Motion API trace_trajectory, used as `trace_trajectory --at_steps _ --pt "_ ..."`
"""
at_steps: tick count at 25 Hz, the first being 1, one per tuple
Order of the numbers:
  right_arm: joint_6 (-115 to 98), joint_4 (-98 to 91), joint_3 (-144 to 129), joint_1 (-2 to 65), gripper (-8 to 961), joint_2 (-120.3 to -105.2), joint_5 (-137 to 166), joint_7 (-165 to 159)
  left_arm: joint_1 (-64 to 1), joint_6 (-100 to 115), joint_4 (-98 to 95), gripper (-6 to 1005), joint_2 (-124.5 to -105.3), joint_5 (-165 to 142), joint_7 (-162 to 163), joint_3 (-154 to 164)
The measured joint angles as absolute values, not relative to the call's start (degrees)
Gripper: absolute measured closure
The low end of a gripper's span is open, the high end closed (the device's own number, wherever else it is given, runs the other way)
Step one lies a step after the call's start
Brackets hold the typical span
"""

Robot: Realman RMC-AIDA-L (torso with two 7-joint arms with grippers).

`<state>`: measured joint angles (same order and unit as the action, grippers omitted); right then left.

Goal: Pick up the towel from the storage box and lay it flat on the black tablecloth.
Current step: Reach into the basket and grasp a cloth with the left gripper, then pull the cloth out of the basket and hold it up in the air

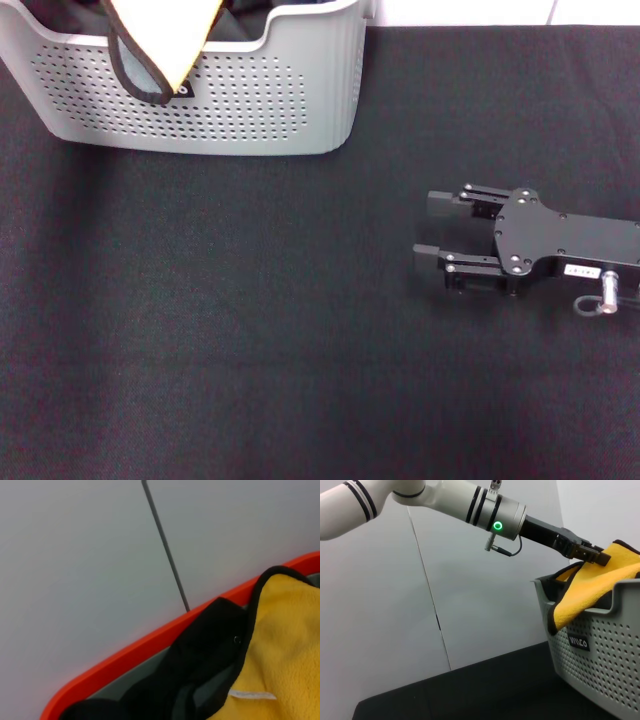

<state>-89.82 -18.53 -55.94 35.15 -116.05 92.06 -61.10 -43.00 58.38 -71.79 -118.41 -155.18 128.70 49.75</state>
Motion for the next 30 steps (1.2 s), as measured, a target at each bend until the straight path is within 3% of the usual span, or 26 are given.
trace_trajectory --at_steps 3,8,11,19,25,30 --pt "-89.9 -18.5 -56.0 35.1 238 -116.03 92.0 -61.1 -43.4 58.3 -70.5 516 -117.86 -155.2 129.3 49.7" --pt "-90.0 -18.5 -56.0 34.3 238 -116.01 92.0 -61.1 -44.3 58.3 -68.6 746 -117.22 -154.1 130.2 49.7" --pt "-90.0 -18.6 -55.9 33.9 239 -116.01 91.8 -61.1 -44.0 58.3 -68.7 945 -117.13 -151.9 130.3 49.6" --pt "-92.8 -18.5 -55.9 31.3 239 -115.87 86.6 -57.8 -42.8 58.3 -71.5 944 -117.65 -147.1 130.3 46.3" --pt "-98.7 -18.7 -55.8 27.7 240 -115.66 78.0 -52.4 -32.6 60.6 -78.8 945 -117.82 -113.4 116.0 46.0" --pt "-98.9 -18.7 -55.8 26.8 240 -115.66 74.8 -50.2 -26.7 69.7 -78.0 947 -116.76 -85.4 103.5 44.8"
